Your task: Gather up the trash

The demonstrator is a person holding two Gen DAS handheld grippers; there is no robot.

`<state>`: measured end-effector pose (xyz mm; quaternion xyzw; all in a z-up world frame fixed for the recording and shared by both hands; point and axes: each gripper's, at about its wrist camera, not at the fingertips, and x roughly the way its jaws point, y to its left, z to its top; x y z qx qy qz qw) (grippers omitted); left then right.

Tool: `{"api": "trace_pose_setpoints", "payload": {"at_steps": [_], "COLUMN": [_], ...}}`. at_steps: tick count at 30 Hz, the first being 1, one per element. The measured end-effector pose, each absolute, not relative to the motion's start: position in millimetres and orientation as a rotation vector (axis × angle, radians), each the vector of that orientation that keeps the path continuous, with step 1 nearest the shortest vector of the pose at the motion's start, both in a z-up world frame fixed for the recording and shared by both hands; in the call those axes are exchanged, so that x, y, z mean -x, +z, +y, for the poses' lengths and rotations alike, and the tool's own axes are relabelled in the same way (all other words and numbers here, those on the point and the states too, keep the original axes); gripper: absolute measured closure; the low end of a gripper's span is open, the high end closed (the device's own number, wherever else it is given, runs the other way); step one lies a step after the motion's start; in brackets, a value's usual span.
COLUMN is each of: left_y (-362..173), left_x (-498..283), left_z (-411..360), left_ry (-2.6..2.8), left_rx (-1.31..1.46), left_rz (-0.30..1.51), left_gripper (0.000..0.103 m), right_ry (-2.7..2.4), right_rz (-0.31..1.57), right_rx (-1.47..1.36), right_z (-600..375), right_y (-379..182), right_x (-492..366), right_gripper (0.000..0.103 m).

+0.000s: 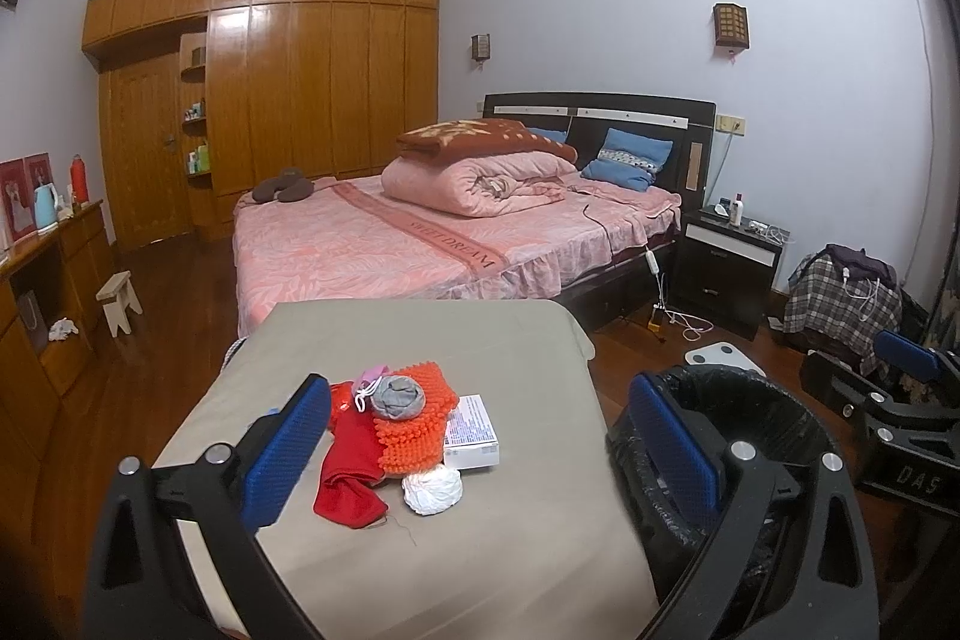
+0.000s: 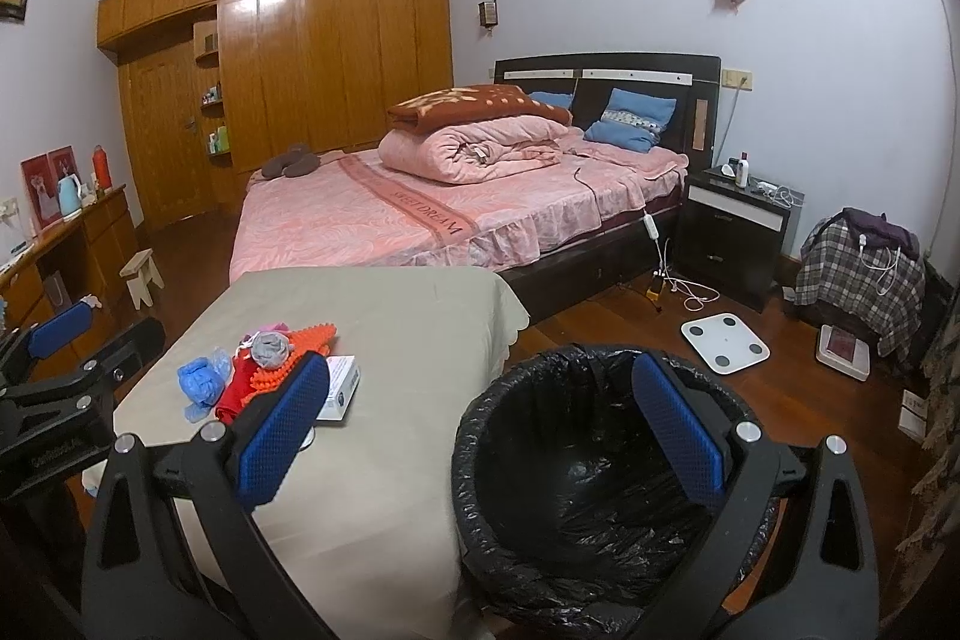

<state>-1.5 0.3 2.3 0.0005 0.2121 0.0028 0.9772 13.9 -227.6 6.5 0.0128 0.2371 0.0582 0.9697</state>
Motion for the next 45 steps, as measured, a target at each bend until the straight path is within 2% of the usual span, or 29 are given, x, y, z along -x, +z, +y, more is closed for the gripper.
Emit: {"api": "trace_pose_setpoints", "payload": {"at_steps": [45], "left_y": [2.1], "left_x": [1.5], "left_z": [2.6], "left_ry": [0.003], "left_rx": [0.005], "left_rz": [0.428], "left_gripper": [0.006], "right_ry": [0.117], "right_rz": [0.482], "right_rx": [-0.027], "right_z": [-226.0], "right_y": [4.7], "right_x": [-14.6], "right_gripper": [0.005]}}
